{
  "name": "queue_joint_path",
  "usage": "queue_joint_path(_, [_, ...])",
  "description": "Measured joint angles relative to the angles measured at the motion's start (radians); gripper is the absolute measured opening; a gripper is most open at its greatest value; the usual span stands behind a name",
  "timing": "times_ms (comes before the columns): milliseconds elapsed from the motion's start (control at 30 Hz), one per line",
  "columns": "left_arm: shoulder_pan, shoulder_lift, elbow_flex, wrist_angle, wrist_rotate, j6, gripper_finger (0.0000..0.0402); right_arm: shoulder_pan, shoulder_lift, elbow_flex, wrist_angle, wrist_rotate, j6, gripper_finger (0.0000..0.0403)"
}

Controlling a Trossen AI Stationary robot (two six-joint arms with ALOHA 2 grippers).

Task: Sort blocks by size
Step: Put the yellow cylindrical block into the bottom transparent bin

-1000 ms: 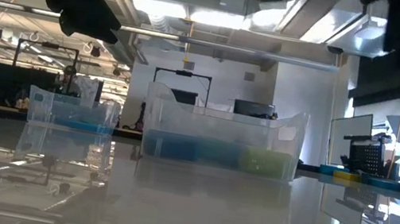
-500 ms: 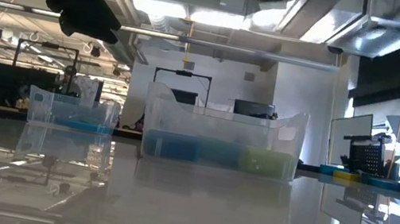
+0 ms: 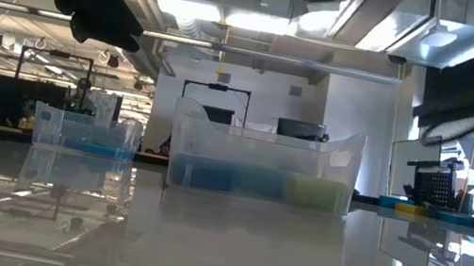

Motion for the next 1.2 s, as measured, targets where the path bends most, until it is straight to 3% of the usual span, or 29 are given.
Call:
queue_joint_path(467, [0.000,0.000,0.000,0.000,0.000,0.000,0.0198,-0.001,-0.001,-0.127,0.190,-0.056,0.028,0.0276])
queue_joint_path(600, [0.000,0.000,0.000,0.000,0.000,0.000,0.0198,-0.001,-0.002,-0.134,0.228,-0.057,0.020,0.0241])
queue_joint_path(867, [0.000,0.000,0.000,0.001,0.000,0.000,0.0198,-0.001,-0.002,-0.133,0.254,-0.044,-0.020,0.0131])
queue_joint_path(1200, [0.000,0.000,0.000,0.000,0.000,0.000,0.0198,0.000,0.001,-0.051,0.283,0.039,-0.162,0.0148])
